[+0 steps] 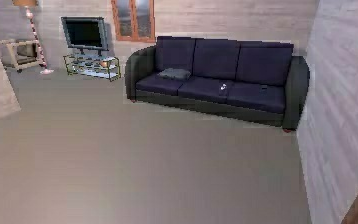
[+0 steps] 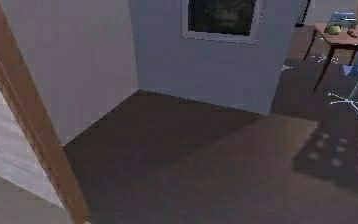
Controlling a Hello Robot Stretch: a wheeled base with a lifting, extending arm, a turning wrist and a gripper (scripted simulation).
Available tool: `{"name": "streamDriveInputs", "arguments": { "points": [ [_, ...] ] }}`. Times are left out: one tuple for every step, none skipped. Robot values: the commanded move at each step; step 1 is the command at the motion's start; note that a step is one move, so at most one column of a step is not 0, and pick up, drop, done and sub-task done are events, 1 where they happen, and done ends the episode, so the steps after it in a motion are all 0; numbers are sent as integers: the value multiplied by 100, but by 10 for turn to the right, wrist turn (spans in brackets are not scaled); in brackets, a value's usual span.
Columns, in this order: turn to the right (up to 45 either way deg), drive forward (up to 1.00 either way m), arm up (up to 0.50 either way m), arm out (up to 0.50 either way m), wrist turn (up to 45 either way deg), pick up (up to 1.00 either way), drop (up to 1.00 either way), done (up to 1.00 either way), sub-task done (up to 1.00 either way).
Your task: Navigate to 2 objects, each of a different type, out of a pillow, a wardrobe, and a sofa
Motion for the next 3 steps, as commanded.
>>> {"name": "streamDriveInputs", "arguments": {
  "points": [
    [0, 80, 0, 0, 0, 0, 0, 0, 0],
    [300, 0, 0, 0, 0, 0, 0, 0, 0],
    [0, 100, 0, 0, 0, 0, 0, 0, 0]
  ]
}}
